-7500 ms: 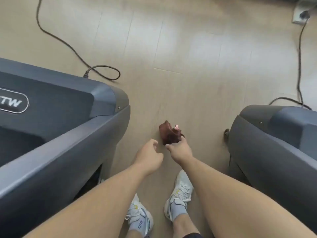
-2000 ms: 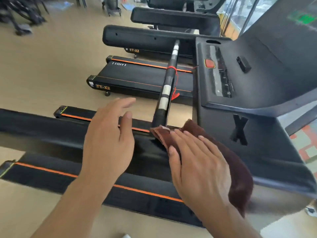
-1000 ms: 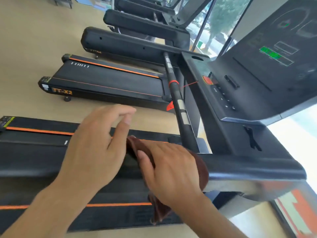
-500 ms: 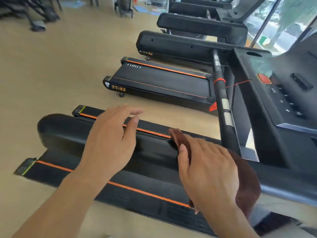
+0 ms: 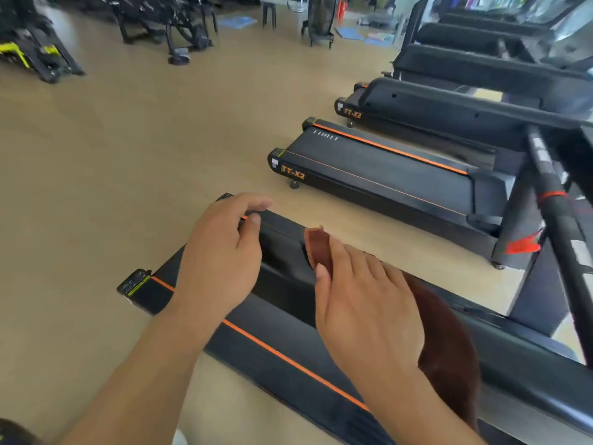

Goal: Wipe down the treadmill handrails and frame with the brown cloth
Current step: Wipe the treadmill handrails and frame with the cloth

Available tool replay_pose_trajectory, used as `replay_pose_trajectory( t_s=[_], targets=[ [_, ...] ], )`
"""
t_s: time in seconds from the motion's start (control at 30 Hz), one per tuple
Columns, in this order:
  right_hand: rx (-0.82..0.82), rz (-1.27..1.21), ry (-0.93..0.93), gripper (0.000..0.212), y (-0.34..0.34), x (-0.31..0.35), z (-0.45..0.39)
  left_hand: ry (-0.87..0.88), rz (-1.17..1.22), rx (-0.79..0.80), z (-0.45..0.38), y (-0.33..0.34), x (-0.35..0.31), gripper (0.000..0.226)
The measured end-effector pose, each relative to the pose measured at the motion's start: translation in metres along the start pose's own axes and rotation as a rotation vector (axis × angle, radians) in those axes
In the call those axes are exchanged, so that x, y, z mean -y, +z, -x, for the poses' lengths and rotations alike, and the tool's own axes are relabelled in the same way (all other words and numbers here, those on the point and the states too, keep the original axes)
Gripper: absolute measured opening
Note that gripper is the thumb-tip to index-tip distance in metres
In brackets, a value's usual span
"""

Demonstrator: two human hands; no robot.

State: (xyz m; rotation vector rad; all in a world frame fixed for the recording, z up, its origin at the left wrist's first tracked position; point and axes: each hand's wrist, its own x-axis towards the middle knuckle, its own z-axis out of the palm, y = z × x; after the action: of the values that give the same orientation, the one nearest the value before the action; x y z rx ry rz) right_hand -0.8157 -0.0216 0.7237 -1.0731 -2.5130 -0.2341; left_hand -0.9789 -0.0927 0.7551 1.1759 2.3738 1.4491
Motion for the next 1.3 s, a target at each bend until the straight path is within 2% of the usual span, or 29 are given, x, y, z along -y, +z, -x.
replay_pose_trajectory(
  t_s=[0.2,0.33,0.5,0.6,0.73,0.93,1.07,1.13,1.3],
  targets=[
    [-0.085,0.010,0.019,0.046,0.025,0.073,-0.042,-0.035,0.136,0.077,-0.051,-0.040,0.061,0.034],
    [-0.091,0.016,0.077,0.036,0.040,0.118,-0.069,-0.016,0.165,0.179,-0.091,-0.069,0.103,0.031],
    [-0.164,0.042,0.170,0.025,0.051,0.143,-0.080,0.053,0.218,0.430,-0.128,-0.071,0.124,0.034],
    [-0.188,0.040,0.195,0.022,0.054,0.146,-0.081,0.140,0.225,0.599,-0.146,-0.054,0.122,0.033],
    [-0.182,0.010,0.247,0.017,0.052,0.148,-0.086,0.291,0.203,0.744,-0.174,-0.029,0.112,0.034],
    [-0.026,0.003,0.476,0.019,0.045,0.152,-0.103,0.476,0.174,0.971,-0.219,0.002,0.087,0.033],
    [0.192,0.004,0.567,0.031,0.036,0.149,-0.112,0.468,0.225,1.275,-0.230,0.010,0.073,0.033],
    [0.255,-0.018,0.577,0.036,0.029,0.142,-0.111,0.461,0.287,1.337,-0.227,0.022,0.063,0.032],
    [0.192,0.032,0.775,0.040,0.008,0.101,-0.087,0.490,0.405,1.481,-0.200,0.051,0.046,0.031]
  ],
)
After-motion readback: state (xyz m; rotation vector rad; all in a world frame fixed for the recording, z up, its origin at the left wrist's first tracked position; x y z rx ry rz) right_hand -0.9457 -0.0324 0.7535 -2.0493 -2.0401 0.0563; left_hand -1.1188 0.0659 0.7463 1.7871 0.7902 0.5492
